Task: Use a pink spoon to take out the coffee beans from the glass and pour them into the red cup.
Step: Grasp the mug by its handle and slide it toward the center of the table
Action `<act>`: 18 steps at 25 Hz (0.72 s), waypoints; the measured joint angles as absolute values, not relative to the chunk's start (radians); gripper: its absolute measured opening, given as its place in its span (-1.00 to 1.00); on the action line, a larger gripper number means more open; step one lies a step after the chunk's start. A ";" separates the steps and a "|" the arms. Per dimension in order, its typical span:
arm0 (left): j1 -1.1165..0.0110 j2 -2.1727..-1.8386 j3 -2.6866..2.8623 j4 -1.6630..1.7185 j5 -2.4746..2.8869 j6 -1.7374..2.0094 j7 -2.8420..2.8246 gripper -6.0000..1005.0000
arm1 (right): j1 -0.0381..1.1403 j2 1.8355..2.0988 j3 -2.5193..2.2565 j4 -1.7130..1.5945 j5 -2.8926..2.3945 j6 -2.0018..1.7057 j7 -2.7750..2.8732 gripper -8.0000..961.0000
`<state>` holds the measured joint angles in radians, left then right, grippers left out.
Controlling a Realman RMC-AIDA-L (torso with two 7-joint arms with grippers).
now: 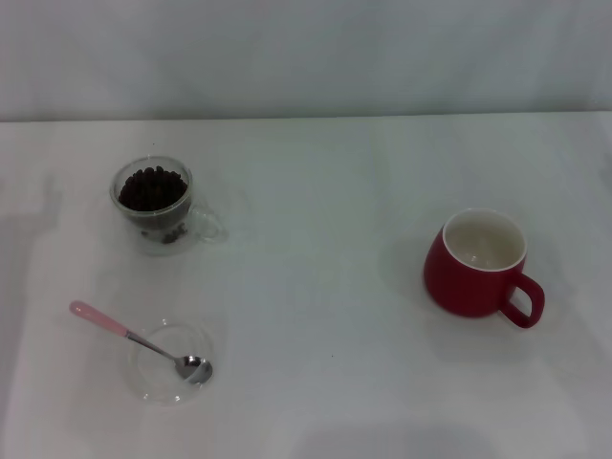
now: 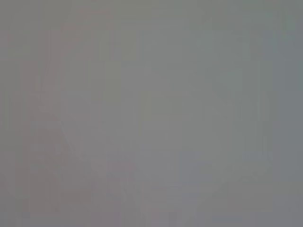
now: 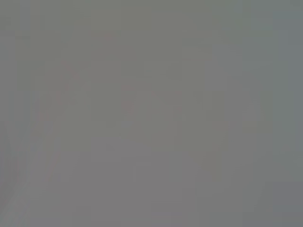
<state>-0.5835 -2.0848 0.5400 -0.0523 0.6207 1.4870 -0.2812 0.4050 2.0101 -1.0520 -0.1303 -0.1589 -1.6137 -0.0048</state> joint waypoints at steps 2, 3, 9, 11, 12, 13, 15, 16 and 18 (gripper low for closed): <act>-0.586 -2.085 0.539 -0.049 0.621 1.490 -0.280 0.39 | 0.398 2.010 -1.052 -0.130 -0.156 -1.628 0.016 0.82; -0.587 -2.084 0.539 -0.047 0.621 1.491 -0.282 0.39 | 0.398 2.010 -1.052 -0.130 -0.156 -1.628 0.016 0.82; -0.591 -2.086 0.538 -0.053 0.619 1.463 -0.277 0.39 | 0.404 2.008 -1.068 -0.130 -0.160 -1.610 0.028 0.82; -0.591 -2.086 0.540 -0.052 0.622 1.463 -0.278 0.39 | 0.403 2.009 -1.074 -0.130 -0.160 -1.617 0.029 0.82; -0.592 -2.086 0.540 -0.051 0.623 1.466 -0.280 0.39 | 0.402 2.009 -1.075 -0.130 -0.160 -1.620 0.030 0.82; -0.592 -2.086 0.540 -0.051 0.623 1.466 -0.280 0.39 | 0.402 2.009 -1.075 -0.130 -0.160 -1.620 0.035 0.82; -0.595 -2.086 0.540 -0.051 0.625 1.469 -0.283 0.39 | 0.407 2.008 -1.077 -0.130 -0.160 -1.612 0.040 0.82; -0.597 -2.086 0.540 -0.054 0.627 1.464 -0.282 0.39 | 0.411 2.008 -1.083 -0.130 -0.160 -1.605 0.039 0.82; -0.598 -2.086 0.540 -0.056 0.630 1.459 -0.280 0.39 | 0.414 2.010 -1.094 -0.130 -0.160 -1.595 0.035 0.82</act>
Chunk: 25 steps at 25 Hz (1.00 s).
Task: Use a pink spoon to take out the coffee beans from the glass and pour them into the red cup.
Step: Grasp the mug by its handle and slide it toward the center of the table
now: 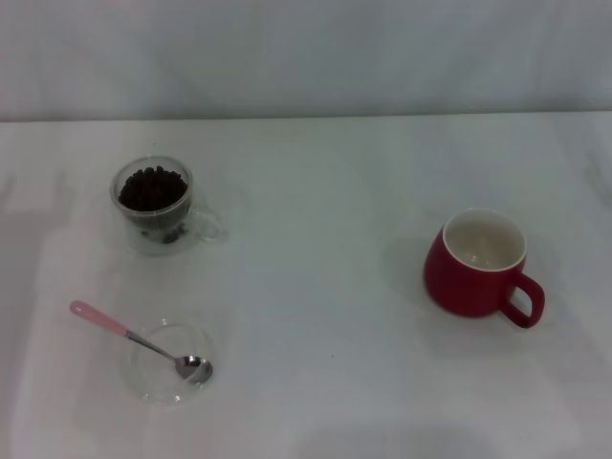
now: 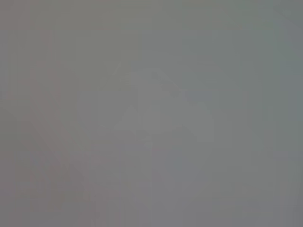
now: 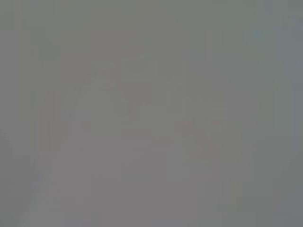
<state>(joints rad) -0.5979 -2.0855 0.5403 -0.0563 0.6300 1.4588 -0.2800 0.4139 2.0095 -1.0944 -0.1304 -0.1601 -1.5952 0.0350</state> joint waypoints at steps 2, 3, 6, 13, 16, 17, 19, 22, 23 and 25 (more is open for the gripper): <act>-0.598 -2.086 0.540 -0.063 0.666 1.438 -0.272 0.39 | 0.414 2.011 -1.102 -0.126 -0.160 -1.592 0.042 0.82; -0.596 -2.086 0.540 -0.063 0.671 1.437 -0.271 0.39 | 0.412 2.011 -1.106 -0.120 -0.160 -1.592 0.052 0.82; -0.581 -2.085 0.540 -0.058 0.685 1.447 -0.265 0.39 | 0.407 2.012 -1.131 -0.093 -0.160 -1.587 0.097 0.82; -0.548 -2.082 0.541 -0.033 0.688 1.445 -0.254 0.39 | 0.362 2.007 -1.318 -0.045 -0.200 -1.548 0.192 0.82; -0.530 -2.081 0.541 -0.032 0.688 1.444 -0.244 0.39 | 0.297 2.003 -1.430 -0.073 -0.227 -1.556 0.276 0.82; -0.524 -2.081 0.541 -0.032 0.688 1.444 -0.243 0.39 | 0.272 2.003 -1.457 -0.083 -0.233 -1.560 0.296 0.82; -0.514 -2.080 0.541 -0.031 0.688 1.444 -0.242 0.39 | 0.227 2.003 -1.498 -0.092 -0.238 -1.565 0.311 0.82; -0.497 -2.080 0.542 -0.030 0.688 1.443 -0.242 0.39 | 0.164 2.005 -1.566 -0.085 -0.239 -1.575 0.311 0.82; -0.490 -2.081 0.541 -0.030 0.688 1.443 -0.242 0.39 | 0.150 2.006 -1.586 -0.083 -0.240 -1.580 0.311 0.82; -0.484 -2.081 0.541 -0.031 0.688 1.443 -0.242 0.39 | 0.125 2.008 -1.621 -0.081 -0.241 -1.591 0.311 0.82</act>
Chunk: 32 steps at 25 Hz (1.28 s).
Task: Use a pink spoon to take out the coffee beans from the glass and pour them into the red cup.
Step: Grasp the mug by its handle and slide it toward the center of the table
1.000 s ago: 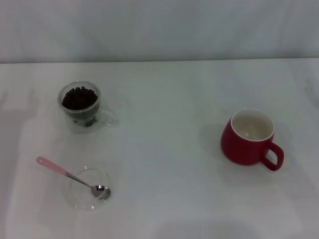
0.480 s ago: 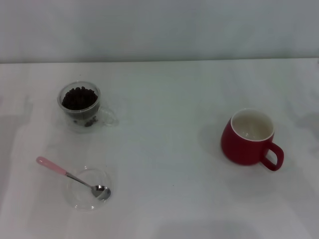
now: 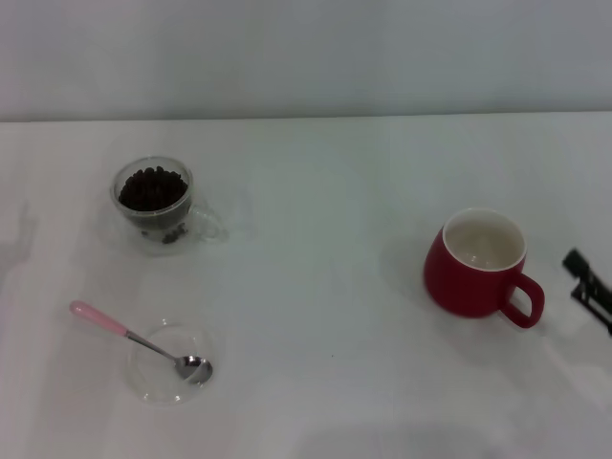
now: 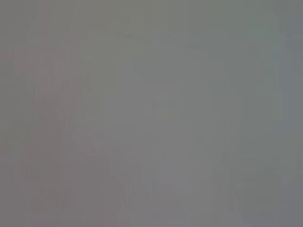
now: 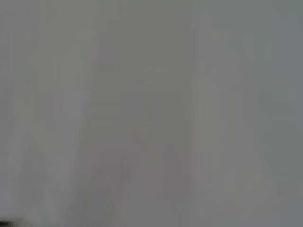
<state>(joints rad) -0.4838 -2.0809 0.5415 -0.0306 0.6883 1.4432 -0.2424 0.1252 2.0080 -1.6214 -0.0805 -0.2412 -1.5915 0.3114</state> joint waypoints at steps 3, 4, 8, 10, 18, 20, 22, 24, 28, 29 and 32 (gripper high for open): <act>-0.461 -2.081 0.542 -0.030 0.687 1.464 -0.245 0.39 | 0.097 2.011 -1.646 -0.078 -0.246 -1.605 0.305 0.82; -0.458 -2.081 0.542 -0.029 0.686 1.470 -0.246 0.39 | 0.092 2.012 -1.653 -0.076 -0.248 -1.605 0.302 0.82; -0.439 -2.082 0.538 -0.015 0.681 1.507 -0.251 0.39 | 0.098 2.016 -1.705 -0.061 -0.249 -1.565 0.302 0.82; -0.434 -2.082 0.538 -0.014 0.680 1.518 -0.253 0.39 | 0.102 2.019 -1.729 -0.065 -0.249 -1.531 0.305 0.82; -0.430 -2.081 0.537 -0.010 0.680 1.520 -0.250 0.39 | 0.109 2.024 -1.771 -0.099 -0.249 -1.438 0.315 0.81; -0.426 -2.080 0.537 -0.007 0.679 1.520 -0.250 0.39 | 0.110 2.024 -1.779 -0.115 -0.249 -1.397 0.315 0.81; -0.418 -2.080 0.537 -0.005 0.679 1.520 -0.250 0.39 | 0.112 2.025 -1.783 -0.135 -0.249 -1.355 0.314 0.81; -0.413 -2.080 0.536 -0.005 0.679 1.520 -0.251 0.39 | 0.112 2.025 -1.784 -0.155 -0.249 -1.316 0.311 0.81; -0.402 -2.080 0.534 -0.005 0.679 1.520 -0.253 0.39 | 0.114 2.025 -1.781 -0.181 -0.241 -1.264 0.308 0.81; -0.399 -2.080 0.534 -0.005 0.679 1.520 -0.252 0.39 | 0.115 2.025 -1.779 -0.184 -0.236 -1.258 0.307 0.81; -0.392 -2.080 0.536 -0.005 0.679 1.520 -0.251 0.39 | 0.116 2.025 -1.773 -0.190 -0.211 -1.240 0.296 0.81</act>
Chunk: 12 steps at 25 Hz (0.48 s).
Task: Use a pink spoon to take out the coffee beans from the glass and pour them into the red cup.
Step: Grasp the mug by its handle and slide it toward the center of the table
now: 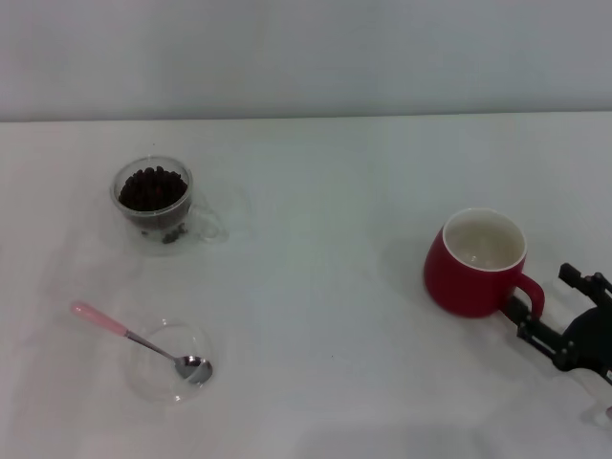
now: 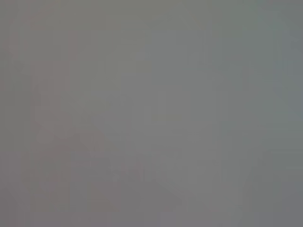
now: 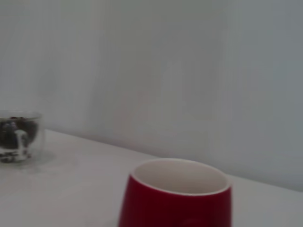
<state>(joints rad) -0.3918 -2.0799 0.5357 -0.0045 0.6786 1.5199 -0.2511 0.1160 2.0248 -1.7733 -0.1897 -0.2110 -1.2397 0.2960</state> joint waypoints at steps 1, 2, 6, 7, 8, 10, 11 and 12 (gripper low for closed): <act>-0.389 -2.080 0.536 -0.005 0.678 1.520 -0.251 0.39 | 0.116 2.025 -1.773 -0.191 -0.199 -1.234 0.290 0.80; -0.386 -2.080 0.537 -0.005 0.678 1.520 -0.251 0.39 | 0.116 2.025 -1.773 -0.191 -0.189 -1.231 0.286 0.80; -0.381 -2.080 0.538 -0.007 0.678 1.517 -0.253 0.39 | 0.117 2.025 -1.773 -0.191 -0.143 -1.215 0.272 0.80; -0.381 -2.080 0.538 -0.008 0.678 1.516 -0.253 0.39 | 0.118 2.025 -1.773 -0.192 -0.136 -1.209 0.270 0.73; -0.380 -2.080 0.539 -0.009 0.678 1.516 -0.253 0.39 | 0.119 2.025 -1.773 -0.193 -0.129 -1.204 0.269 0.66; -0.380 -2.081 0.539 -0.011 0.678 1.516 -0.253 0.39 | 0.122 2.025 -1.773 -0.194 -0.119 -1.195 0.267 0.52; -0.380 -2.081 0.540 -0.012 0.678 1.516 -0.254 0.39 | 0.124 2.024 -1.773 -0.194 -0.115 -1.191 0.267 0.45; -0.380 -2.081 0.540 -0.012 0.678 1.515 -0.254 0.39 | 0.127 2.024 -1.773 -0.194 -0.111 -1.185 0.267 0.37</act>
